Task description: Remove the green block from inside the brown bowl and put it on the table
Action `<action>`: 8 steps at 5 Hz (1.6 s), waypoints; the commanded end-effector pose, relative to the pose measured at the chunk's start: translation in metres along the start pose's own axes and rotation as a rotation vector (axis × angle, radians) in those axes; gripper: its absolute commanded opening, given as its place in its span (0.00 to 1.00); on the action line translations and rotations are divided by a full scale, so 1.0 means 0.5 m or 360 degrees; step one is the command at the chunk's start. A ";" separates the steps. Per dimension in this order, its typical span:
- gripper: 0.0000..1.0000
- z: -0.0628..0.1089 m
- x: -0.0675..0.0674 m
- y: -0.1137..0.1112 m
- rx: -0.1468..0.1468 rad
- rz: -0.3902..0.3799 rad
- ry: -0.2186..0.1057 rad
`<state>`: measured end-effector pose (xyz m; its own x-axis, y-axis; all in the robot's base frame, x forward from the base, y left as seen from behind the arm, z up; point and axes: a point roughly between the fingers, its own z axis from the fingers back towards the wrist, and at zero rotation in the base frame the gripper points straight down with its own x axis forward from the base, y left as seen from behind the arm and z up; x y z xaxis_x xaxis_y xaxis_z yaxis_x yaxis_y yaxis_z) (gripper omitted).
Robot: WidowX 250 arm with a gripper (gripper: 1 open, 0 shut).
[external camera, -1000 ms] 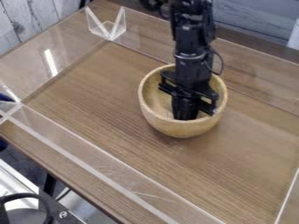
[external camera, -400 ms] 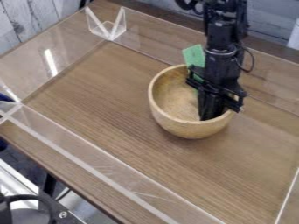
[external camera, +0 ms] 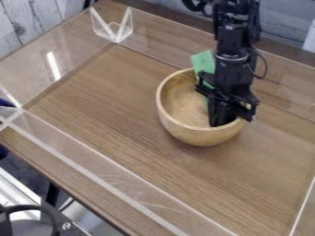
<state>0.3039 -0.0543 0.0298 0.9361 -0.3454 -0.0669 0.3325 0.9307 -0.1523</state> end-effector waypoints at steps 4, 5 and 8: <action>0.00 0.201 -0.069 0.067 0.0130 0.0188 -0.0345; 0.00 0.220 -0.111 0.120 0.0139 0.0312 -0.0364; 0.00 0.203 -0.186 0.207 0.0161 0.0494 -0.0318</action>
<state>0.2586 0.0832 0.1099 0.9977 -0.0267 0.0626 0.0313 0.9968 -0.0740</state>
